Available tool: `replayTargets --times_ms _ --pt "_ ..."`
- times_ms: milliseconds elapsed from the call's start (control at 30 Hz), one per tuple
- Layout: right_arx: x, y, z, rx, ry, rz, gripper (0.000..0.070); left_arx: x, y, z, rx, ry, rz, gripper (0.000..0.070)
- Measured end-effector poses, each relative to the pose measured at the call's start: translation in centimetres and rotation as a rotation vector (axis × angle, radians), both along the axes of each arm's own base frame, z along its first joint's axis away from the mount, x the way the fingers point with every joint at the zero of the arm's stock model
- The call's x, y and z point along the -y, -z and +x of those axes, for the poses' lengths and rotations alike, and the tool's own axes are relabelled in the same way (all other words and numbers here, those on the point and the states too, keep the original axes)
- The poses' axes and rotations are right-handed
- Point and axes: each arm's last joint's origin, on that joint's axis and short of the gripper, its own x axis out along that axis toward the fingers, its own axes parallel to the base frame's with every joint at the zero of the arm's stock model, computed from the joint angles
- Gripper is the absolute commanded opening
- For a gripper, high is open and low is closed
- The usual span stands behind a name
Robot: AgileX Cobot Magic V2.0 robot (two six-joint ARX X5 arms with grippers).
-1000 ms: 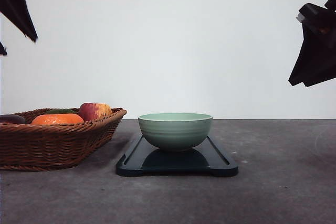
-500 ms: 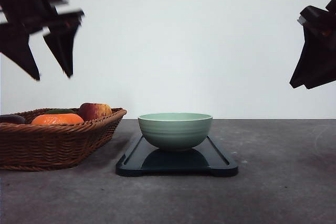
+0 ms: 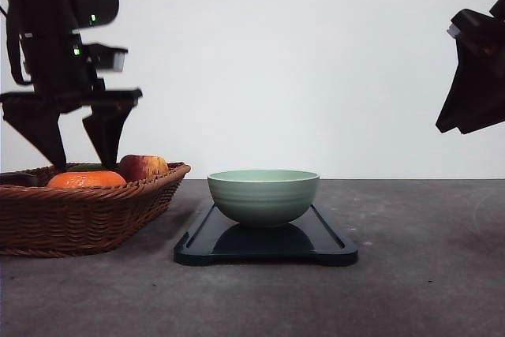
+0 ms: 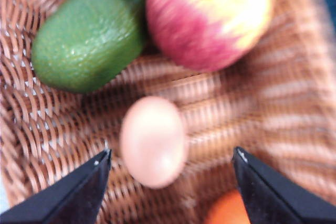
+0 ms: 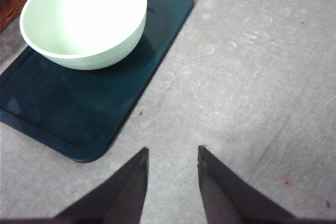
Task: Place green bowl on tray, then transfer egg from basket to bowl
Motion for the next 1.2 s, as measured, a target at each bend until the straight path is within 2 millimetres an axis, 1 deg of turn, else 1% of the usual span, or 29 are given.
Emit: replayTargets --times_ms 167,367,567,633,700,733,767,800,1133,1200 --pt "0.0 0.0 0.0 0.000 0.000 0.000 0.0182 0.1 0.7 0.5 0.005 0.003 0.001 0.0473" --pt "0.0 0.0 0.0 0.001 0.000 0.000 0.0183 0.2 2.0 0.9 -0.031 0.000 0.012 0.0472" --pt "0.0 0.0 0.0 0.001 0.000 0.000 0.0182 0.0 2.5 1.2 -0.039 -0.007 0.014 0.0470" --pt "0.0 0.0 0.0 0.001 0.000 0.000 0.0182 -0.1 2.6 1.3 -0.041 -0.010 0.014 0.0435" --pt "0.0 0.0 0.0 0.001 0.000 0.000 0.0182 -0.2 2.6 1.3 -0.041 -0.012 0.014 0.0348" --pt "0.0 0.0 0.0 0.001 0.000 0.000 0.0182 -0.2 2.6 1.3 -0.041 -0.012 0.014 0.0316" --pt "0.0 0.0 0.0 0.001 0.000 0.000 0.0182 -0.2 2.6 1.3 -0.041 -0.012 0.015 0.0301" --pt "0.0 0.0 0.0 0.001 0.000 0.000 0.0183 -0.2 2.6 1.3 -0.041 -0.012 0.015 0.0293" --pt "0.0 0.0 0.0 0.001 0.000 0.000 0.0182 -0.2 2.6 1.3 -0.043 -0.026 0.008 0.0292" --pt "0.0 0.0 0.0 0.001 0.000 0.000 0.0182 -0.2 2.6 1.3 -0.043 -0.029 0.007 0.0278"
